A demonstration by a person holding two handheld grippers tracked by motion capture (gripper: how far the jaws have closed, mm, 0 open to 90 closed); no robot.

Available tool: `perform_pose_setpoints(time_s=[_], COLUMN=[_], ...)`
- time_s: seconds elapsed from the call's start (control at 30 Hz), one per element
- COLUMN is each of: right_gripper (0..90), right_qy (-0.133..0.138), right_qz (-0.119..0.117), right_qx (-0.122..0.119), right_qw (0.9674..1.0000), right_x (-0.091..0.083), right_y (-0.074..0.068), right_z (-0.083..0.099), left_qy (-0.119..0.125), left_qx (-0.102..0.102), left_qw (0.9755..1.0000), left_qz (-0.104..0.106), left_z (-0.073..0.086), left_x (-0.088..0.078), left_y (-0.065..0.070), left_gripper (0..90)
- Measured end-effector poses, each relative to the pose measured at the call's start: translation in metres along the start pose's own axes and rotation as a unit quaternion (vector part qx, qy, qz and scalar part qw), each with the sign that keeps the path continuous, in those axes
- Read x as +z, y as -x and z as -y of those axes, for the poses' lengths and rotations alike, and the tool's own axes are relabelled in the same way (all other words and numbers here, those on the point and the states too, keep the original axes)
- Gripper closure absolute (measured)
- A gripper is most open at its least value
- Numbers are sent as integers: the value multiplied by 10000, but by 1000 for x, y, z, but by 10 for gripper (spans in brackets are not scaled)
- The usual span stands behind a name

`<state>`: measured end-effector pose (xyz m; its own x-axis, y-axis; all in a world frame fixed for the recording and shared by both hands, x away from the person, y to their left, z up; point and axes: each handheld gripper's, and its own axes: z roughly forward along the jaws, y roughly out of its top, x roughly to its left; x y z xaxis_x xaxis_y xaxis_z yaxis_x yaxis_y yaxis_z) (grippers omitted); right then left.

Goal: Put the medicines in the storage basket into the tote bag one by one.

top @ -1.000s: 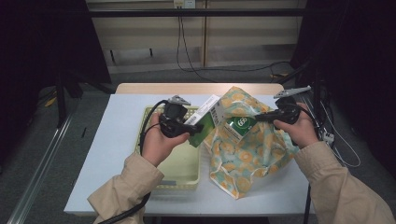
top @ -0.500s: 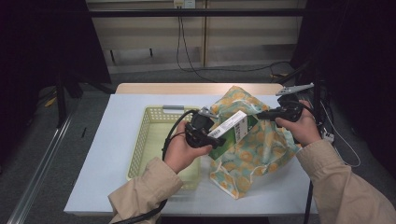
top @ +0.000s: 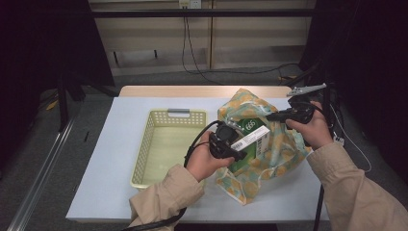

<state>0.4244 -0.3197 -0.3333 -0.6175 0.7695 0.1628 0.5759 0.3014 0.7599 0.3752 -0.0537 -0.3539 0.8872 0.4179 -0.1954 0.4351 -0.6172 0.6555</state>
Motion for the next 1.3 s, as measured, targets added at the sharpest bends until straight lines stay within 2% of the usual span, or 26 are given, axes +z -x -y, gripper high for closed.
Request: perform_pose_setpoints(time_s=[0.27,0.3,0.33,0.4,0.5,0.67,0.87,0.97,1.0,1.07,1.2,1.3], right_gripper=[895,895,895,895,895,895,895,895,895,895,895,895], right_qy=[-22,-21,-11,-10,-4,14,6,6,10,15,15,13], right_qz=[79,90,110,132,130,106,70,51,47,48,36,45], right_qx=[28,27,28,63,138,142,137,116,116,112,116,101], right_qw=[10000,10000,9999,9999,9998,9998,9999,9999,9999,9999,9999,9999], right_x=[-1,-1,-1,0,2,2,3,3,2,2,1,0], right_y=[5,5,6,9,13,14,12,12,12,11,10,10], right_z=[1,1,1,2,3,4,5,5,5,5,5,5], left_qy=[-82,-65,-146,-104,-179,-223,-162,-220,-158,-148,-182,-167], left_qx=[24,-37,72,-2,86,27,-115,-65,-148,-186,-119,-164], left_qw=[10000,10000,9999,9999,9998,9996,9996,9993,9994,9992,9991,9991], left_qz=[-25,-18,-51,-66,-75,-147,-223,-288,-278,-316,-366,-362], left_z=[-3,-3,-4,-6,-7,-8,-10,-12,-12,-14,-17,-19], left_x=[13,15,15,19,23,30,37,38,39,41,43,46], left_y=[0,1,0,0,-2,-6,-12,-15,-15,-15,-16,-16], left_gripper=[635,635,635,635,635,634,633,633,634,633,634,634])
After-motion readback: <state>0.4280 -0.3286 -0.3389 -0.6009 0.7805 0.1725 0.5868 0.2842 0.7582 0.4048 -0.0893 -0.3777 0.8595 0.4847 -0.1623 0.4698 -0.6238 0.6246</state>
